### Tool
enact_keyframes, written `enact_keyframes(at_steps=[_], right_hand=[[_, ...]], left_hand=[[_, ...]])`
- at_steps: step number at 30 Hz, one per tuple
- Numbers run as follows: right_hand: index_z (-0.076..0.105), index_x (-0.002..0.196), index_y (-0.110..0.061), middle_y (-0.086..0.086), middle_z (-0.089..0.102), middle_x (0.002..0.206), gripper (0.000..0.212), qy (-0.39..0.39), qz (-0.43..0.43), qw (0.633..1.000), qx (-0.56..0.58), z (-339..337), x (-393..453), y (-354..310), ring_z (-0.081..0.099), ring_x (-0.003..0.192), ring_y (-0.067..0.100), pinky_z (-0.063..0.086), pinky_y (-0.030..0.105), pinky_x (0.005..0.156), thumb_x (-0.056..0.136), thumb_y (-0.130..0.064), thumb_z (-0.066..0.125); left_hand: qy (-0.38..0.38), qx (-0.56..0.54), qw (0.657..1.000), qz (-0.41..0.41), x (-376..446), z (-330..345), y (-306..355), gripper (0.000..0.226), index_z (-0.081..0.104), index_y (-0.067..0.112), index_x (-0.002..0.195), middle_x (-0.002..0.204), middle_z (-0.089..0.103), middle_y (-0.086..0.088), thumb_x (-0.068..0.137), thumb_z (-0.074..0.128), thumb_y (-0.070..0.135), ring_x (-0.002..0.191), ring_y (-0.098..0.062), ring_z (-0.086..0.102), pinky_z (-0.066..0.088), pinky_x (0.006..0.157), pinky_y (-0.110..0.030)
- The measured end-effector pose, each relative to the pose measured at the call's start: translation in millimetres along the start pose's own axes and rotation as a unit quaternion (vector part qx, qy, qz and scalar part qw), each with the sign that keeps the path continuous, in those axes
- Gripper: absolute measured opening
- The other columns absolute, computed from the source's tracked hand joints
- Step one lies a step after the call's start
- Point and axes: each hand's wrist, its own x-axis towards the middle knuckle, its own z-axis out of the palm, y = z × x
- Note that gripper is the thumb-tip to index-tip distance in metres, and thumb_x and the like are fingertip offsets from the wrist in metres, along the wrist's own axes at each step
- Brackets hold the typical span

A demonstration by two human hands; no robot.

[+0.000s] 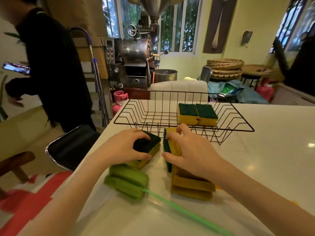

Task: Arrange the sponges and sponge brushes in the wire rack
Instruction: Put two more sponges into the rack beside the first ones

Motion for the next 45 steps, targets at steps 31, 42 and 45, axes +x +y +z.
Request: enact_keyframes(at_steps=[31, 42, 45], right_hand=[[0.046, 0.118, -0.027, -0.002, 0.056, 0.119, 0.039, -0.024, 0.11, 0.981, 0.16, 6, 6, 13, 0.055, 0.097, 0.014, 0.052, 0.033, 0.08, 0.083, -0.041, 0.055], [0.044, 0.121, -0.026, -0.002, 0.052, 0.12, 0.065, -0.065, 0.089, 0.984, 0.137, 7, 1, -3, 0.049, 0.102, 0.014, 0.047, 0.027, 0.079, 0.067, -0.054, 0.064], [0.049, 0.118, -0.025, -0.003, 0.055, 0.115, 0.055, -0.051, 0.093, 0.974, 0.198, -5, 1, 1, 0.052, 0.094, 0.011, 0.047, 0.024, 0.073, 0.07, -0.045, 0.066]], left_hand=[[-0.055, -0.014, 0.997, -0.058, -11, -18, -15, 0.07, 0.044, 0.031, 0.126, 0.13, 0.045, 0.005, 0.064, 0.068, 0.055, 0.112, -0.011, 0.04, 0.039, 0.094, -0.029], [-0.08, -0.023, 0.994, -0.067, -16, -27, -12, 0.072, 0.041, 0.031, 0.13, 0.131, 0.047, 0.006, 0.067, 0.074, 0.038, 0.103, -0.006, 0.038, 0.037, 0.083, -0.02], [-0.062, -0.06, 0.994, -0.071, -20, -37, -15, 0.061, 0.048, 0.037, 0.119, 0.122, 0.05, 0.009, 0.064, 0.074, 0.042, 0.104, -0.007, 0.044, 0.037, 0.079, -0.02]])
